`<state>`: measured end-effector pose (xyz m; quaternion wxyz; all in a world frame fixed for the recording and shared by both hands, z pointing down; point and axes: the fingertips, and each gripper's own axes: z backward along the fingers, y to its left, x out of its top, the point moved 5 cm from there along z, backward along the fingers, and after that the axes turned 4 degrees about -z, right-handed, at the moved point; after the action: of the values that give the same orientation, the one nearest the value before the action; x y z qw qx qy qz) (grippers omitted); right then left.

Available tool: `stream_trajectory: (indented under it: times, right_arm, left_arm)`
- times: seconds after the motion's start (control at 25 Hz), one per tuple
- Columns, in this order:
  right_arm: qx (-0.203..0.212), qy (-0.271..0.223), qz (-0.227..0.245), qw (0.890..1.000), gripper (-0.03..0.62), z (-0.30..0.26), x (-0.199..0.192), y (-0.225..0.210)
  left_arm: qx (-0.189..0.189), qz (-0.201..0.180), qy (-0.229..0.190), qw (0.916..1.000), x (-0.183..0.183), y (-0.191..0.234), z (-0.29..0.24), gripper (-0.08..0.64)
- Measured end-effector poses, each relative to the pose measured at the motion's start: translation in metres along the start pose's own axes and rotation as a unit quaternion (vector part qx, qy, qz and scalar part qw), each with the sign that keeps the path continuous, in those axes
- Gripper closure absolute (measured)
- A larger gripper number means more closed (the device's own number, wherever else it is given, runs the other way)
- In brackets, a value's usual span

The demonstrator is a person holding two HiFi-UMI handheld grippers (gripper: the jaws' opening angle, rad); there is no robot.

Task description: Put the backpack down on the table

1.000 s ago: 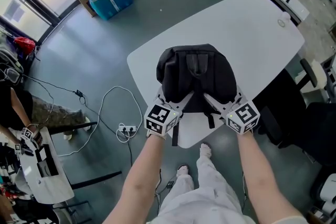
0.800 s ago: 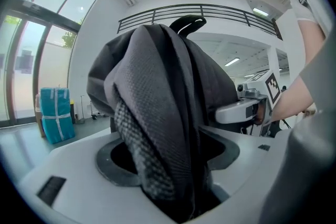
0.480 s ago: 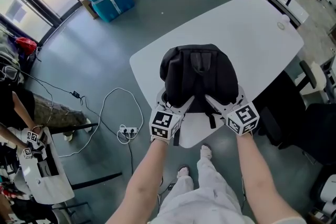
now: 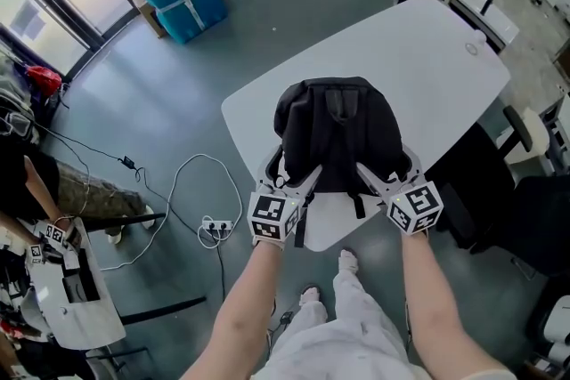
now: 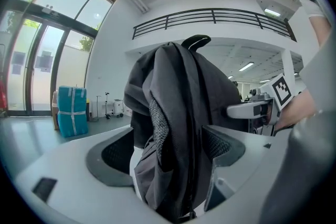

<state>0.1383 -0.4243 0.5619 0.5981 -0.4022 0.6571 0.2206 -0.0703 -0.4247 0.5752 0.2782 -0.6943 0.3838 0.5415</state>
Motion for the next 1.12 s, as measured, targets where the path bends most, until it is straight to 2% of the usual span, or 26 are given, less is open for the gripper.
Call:
stream_trajectory:
  times: [0.52,0.88,1.12]
  right_arm:
    - [-0.055,-0.024,-0.024,0.998,0.222,0.045,0.012,-0.003]
    - [-0.066,-0.047,-0.016,0.997,0.224,0.083,0.039,0.013]
    - [-0.065,-0.054,0.001,0.996,0.316,0.115,0.050,0.035]
  left_arm:
    - [0.026,0.013,-0.022,0.9993,0.016,0.005,0.042,0.156]
    - [0.020,0.026,-0.054,0.9980,0.046,-0.008,0.084,0.172]
    - [0.025,0.013,-0.070,0.9972,0.062,-0.019,0.119,0.172]
